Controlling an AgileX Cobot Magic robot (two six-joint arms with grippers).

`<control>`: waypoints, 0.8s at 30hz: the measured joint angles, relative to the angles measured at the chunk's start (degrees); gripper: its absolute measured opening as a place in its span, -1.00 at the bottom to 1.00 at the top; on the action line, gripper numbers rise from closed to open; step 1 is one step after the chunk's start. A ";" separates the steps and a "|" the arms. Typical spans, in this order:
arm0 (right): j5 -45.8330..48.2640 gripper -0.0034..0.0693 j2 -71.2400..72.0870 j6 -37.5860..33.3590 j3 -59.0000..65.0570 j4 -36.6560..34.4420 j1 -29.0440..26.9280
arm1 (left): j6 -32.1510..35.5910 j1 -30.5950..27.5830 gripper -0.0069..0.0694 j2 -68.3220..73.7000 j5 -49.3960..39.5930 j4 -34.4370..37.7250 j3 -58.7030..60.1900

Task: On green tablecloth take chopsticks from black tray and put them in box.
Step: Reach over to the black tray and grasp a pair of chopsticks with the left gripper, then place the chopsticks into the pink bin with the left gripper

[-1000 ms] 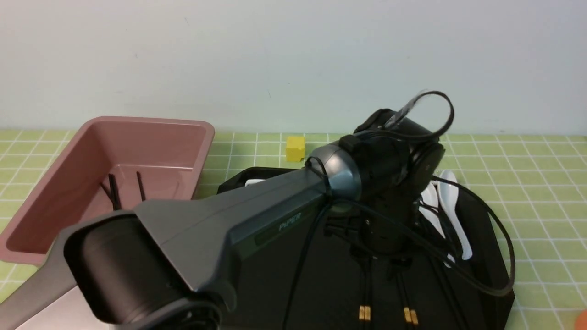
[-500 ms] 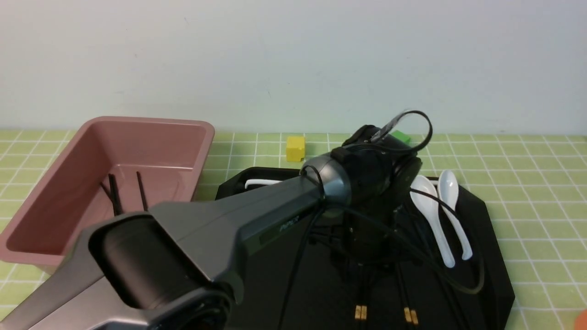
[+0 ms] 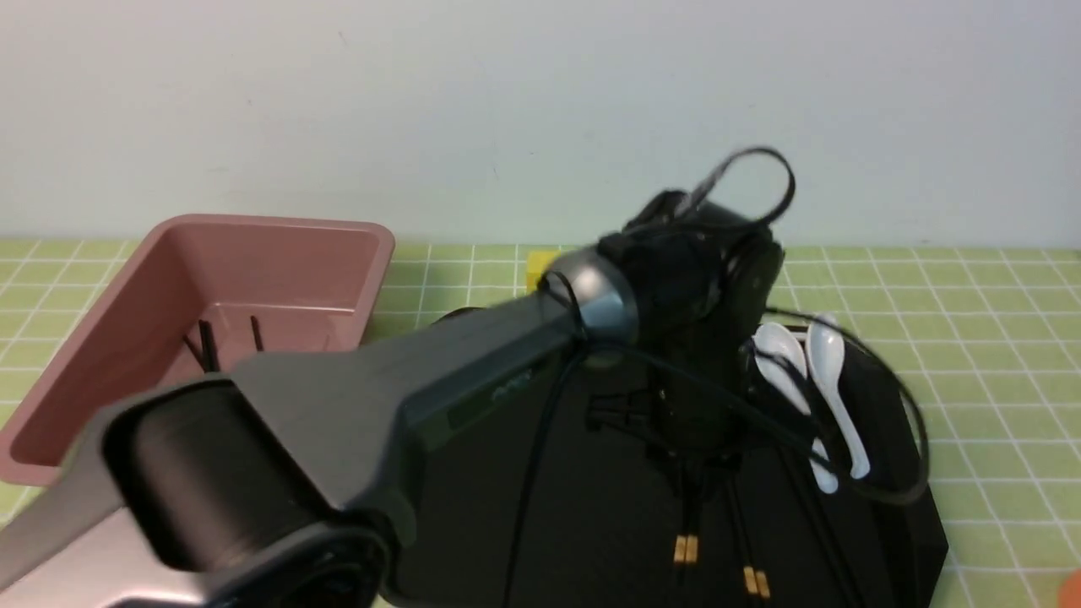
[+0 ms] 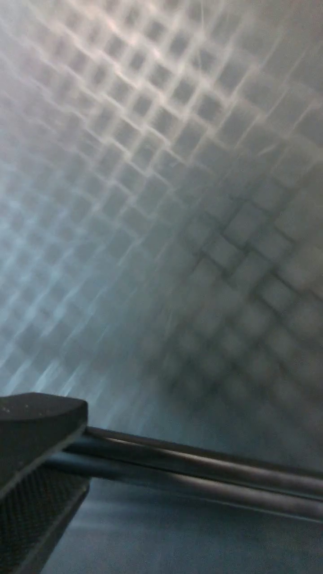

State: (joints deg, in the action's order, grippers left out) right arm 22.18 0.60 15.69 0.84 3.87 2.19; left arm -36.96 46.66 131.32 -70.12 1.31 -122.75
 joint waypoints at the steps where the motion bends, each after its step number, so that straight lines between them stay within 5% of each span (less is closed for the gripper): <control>1: 0.00 -0.25 0.00 0.00 0.00 0.00 0.00 | 0.00 -0.14 -0.52 -2.66 0.00 -0.82 -0.03; 7: 0.00 -0.25 0.00 0.00 0.00 0.00 0.00 | 2.46 -4.52 -0.52 -18.53 -0.17 -4.41 1.34; 17: 0.00 -0.25 0.00 0.00 0.00 0.00 0.00 | 3.88 -26.58 -0.52 -38.44 2.28 -7.39 36.03; 24: 0.00 -0.25 0.00 0.00 0.00 0.00 0.00 | 1.10 -38.44 -0.52 -39.96 11.44 -6.13 42.47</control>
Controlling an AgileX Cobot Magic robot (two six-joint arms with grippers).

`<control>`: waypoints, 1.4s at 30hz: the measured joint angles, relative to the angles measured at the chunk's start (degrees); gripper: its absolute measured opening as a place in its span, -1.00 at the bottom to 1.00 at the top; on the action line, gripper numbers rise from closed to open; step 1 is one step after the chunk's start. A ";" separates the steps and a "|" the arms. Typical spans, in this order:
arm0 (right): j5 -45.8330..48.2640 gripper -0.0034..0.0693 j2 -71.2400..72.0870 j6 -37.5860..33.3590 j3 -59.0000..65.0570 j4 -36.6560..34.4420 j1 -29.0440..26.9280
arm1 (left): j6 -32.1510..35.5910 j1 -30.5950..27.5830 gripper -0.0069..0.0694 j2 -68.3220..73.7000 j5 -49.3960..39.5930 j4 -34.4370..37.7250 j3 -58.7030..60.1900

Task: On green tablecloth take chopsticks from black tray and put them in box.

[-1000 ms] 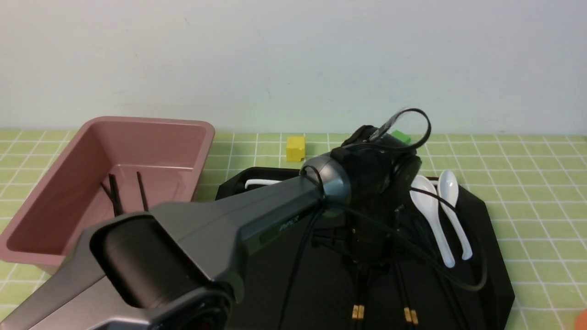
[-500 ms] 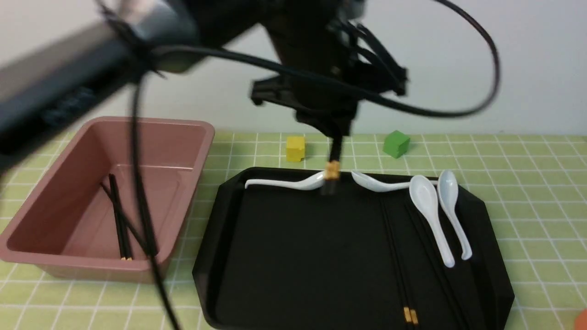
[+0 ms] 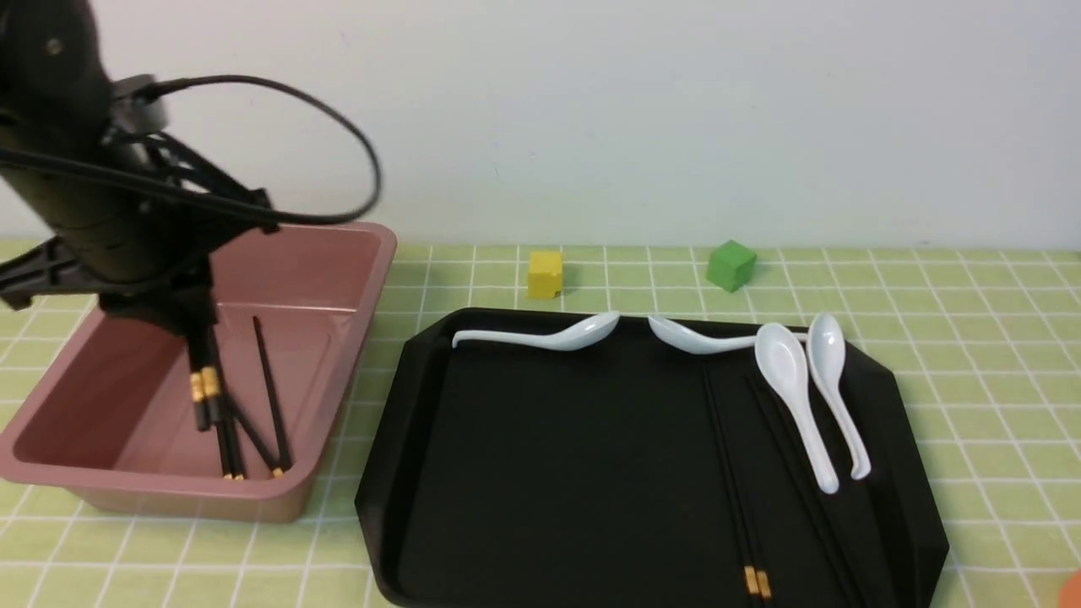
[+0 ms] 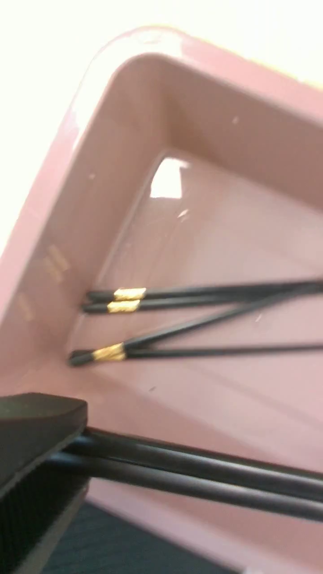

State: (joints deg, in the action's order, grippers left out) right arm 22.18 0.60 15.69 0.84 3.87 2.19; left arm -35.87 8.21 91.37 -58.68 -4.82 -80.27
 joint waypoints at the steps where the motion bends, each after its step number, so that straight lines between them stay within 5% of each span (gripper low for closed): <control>1: 0.00 -0.25 0.00 0.00 0.00 0.00 0.00 | -0.05 -0.77 -0.52 0.12 0.73 0.12 0.13; 13: 0.00 -0.25 0.00 0.00 0.00 0.00 0.00 | 1.65 -1.94 -0.50 9.84 9.93 -0.03 0.30; 22: 0.00 -0.25 0.00 0.00 0.00 0.00 0.00 | 3.56 -1.98 -0.14 5.77 10.09 0.03 0.33; 27: 0.00 -0.25 0.00 0.00 0.00 0.00 0.00 | 6.94 -1.98 -0.31 -2.38 8.14 -0.03 0.33; 33: 0.00 -0.25 0.00 0.00 0.00 0.00 0.00 | 13.09 -1.98 -0.85 -19.95 -0.13 0.69 2.16; 37: 0.00 -0.25 0.00 0.00 0.00 0.00 0.00 | 14.30 -2.05 -0.85 -31.71 1.33 4.18 9.30; 42: 0.00 -0.25 0.00 0.00 0.00 0.00 0.00 | 18.27 -2.05 -0.85 -53.35 14.22 12.74 28.70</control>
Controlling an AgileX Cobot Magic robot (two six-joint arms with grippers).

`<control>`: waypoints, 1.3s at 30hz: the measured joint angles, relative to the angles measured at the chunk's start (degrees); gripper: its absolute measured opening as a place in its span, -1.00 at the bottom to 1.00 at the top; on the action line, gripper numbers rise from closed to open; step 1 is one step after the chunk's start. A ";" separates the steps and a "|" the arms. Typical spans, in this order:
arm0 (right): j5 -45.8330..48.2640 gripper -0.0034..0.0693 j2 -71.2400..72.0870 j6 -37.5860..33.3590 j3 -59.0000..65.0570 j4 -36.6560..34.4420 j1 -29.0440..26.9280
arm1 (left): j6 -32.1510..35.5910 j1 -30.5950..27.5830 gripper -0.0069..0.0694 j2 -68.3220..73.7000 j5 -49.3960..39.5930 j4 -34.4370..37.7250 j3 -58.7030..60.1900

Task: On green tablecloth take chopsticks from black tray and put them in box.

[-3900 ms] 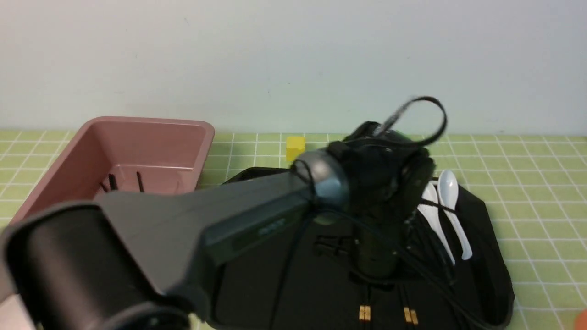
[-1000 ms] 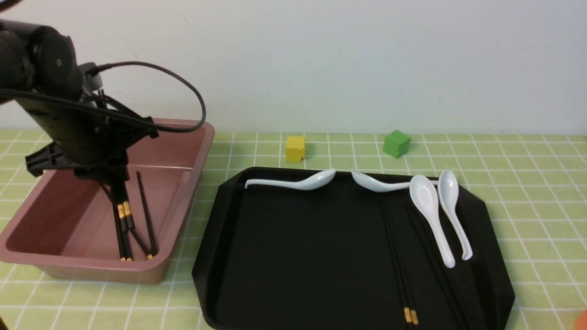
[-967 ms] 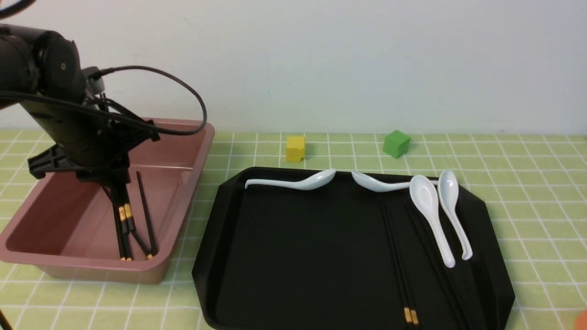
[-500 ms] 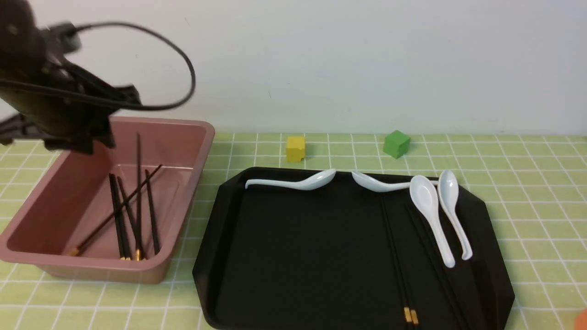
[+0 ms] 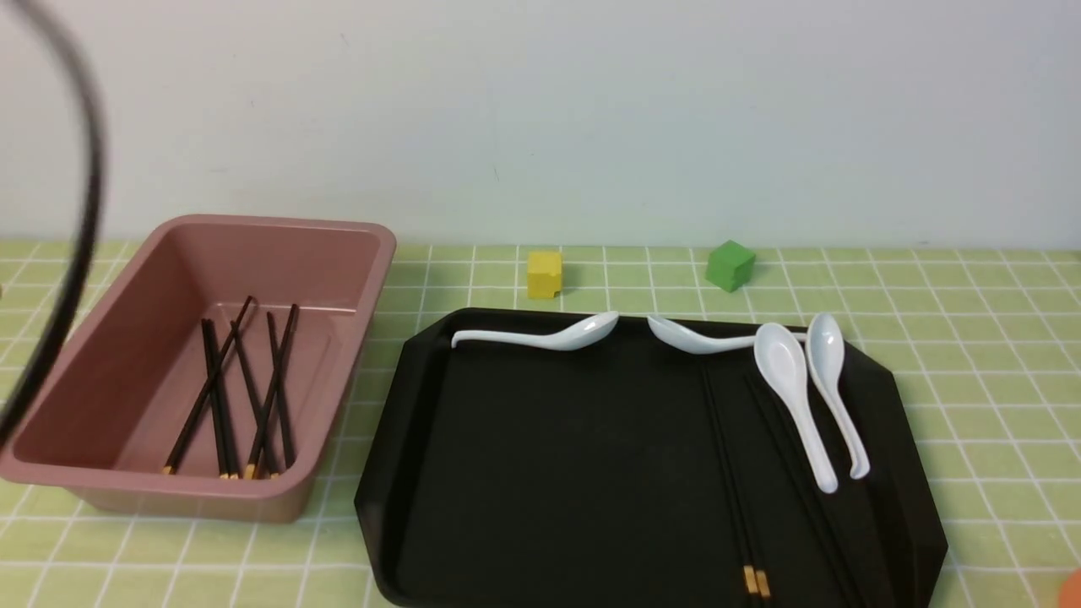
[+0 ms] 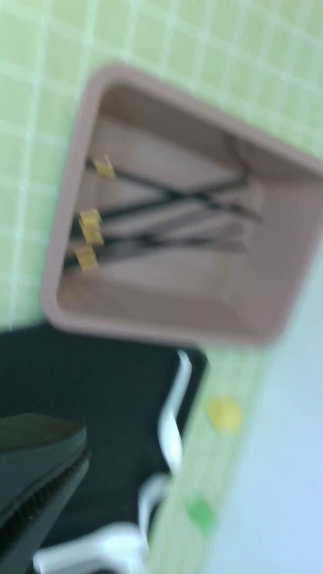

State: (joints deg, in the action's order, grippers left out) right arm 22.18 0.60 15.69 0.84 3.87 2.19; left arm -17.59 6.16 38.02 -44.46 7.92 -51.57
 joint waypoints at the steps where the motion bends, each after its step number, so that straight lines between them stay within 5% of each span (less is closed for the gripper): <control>1: 0.00 -0.25 0.00 0.00 0.00 0.00 0.00 | 0.87 0.00 -0.85 -4.03 3.28 1.87 4.50; 5: 0.00 -0.25 0.00 0.00 0.00 0.00 0.00 | 3.34 0.00 -0.85 -23.49 12.84 11.62 18.99; 10: 0.00 -0.25 0.00 0.00 0.00 0.00 0.00 | 3.78 0.00 -0.85 -34.22 14.40 14.43 28.26; 19: 0.00 -0.25 0.00 0.00 0.00 0.00 0.00 | 4.10 0.00 -0.85 -34.98 22.73 14.27 33.97; 39: 0.00 -0.25 0.00 0.00 0.00 0.00 0.00 | 4.17 0.00 -0.85 -34.98 23.34 14.13 34.20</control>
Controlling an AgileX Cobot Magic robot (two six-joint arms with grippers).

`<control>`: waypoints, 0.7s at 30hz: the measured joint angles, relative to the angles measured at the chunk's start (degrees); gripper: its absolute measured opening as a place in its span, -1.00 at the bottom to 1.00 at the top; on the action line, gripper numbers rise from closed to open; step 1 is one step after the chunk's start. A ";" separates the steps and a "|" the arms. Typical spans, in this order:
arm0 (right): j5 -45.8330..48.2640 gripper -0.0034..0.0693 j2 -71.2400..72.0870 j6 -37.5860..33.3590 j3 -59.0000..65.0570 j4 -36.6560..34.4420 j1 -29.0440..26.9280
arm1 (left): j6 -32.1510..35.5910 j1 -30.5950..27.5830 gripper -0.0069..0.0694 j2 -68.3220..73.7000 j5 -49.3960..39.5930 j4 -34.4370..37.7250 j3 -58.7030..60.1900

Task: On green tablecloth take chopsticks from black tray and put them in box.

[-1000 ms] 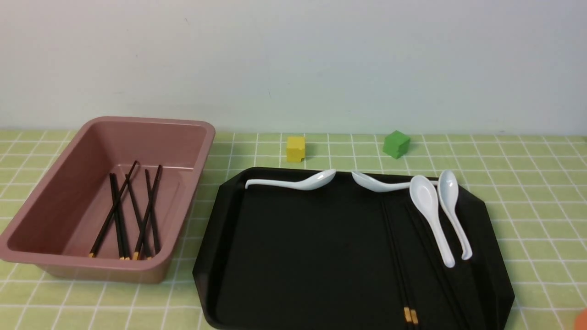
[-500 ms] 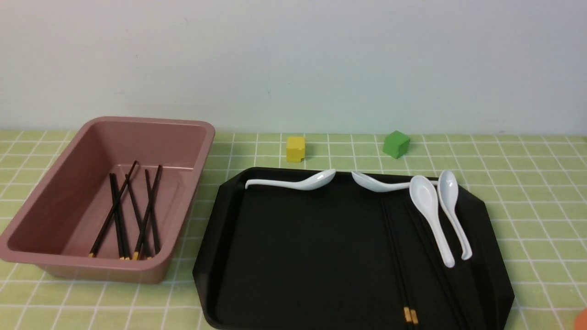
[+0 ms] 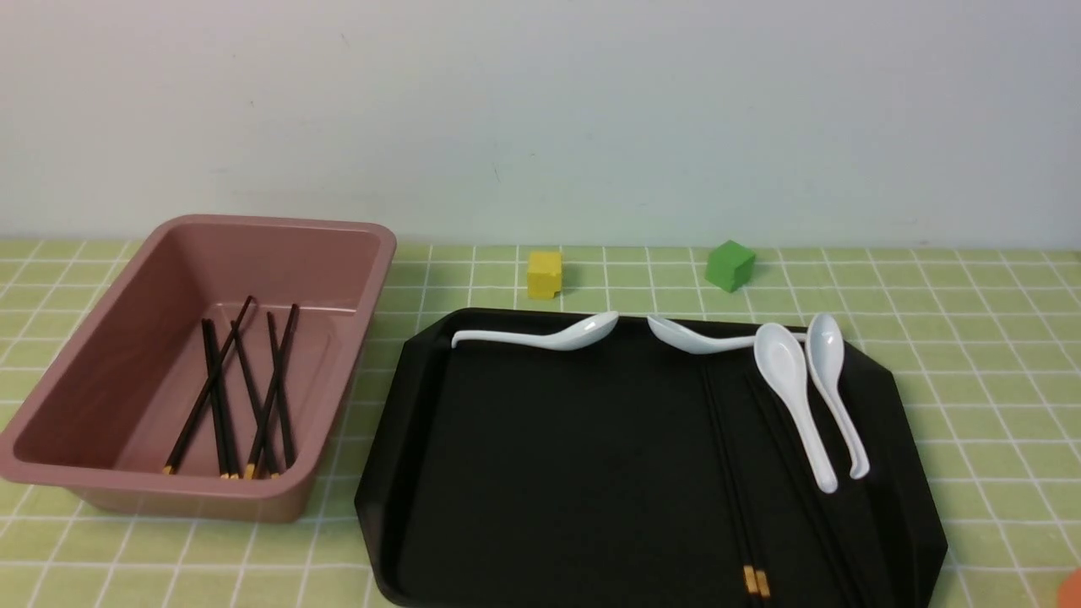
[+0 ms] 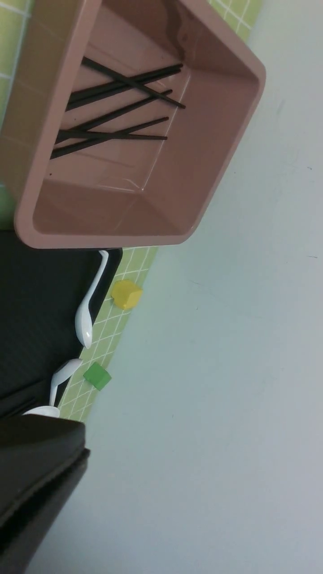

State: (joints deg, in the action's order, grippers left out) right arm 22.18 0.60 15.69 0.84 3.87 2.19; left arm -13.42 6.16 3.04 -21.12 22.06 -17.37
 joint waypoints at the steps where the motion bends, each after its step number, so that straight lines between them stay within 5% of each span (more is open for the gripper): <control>1: 0.00 -0.25 0.00 0.00 0.00 0.00 0.00 | 0.00 0.00 -0.85 0.00 0.47 -0.41 0.33; 12: 0.00 -0.25 0.00 0.00 0.00 0.00 0.00 | 0.10 0.00 -0.84 -3.65 10.32 -14.56 17.57; 21: 0.00 -0.25 0.00 0.00 0.00 0.00 0.00 | 0.21 0.00 -0.82 -3.70 0.27 -20.46 19.11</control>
State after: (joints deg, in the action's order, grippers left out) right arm 22.18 0.60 15.69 0.84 3.87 2.19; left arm -13.21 6.16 -0.66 -20.86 1.60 1.74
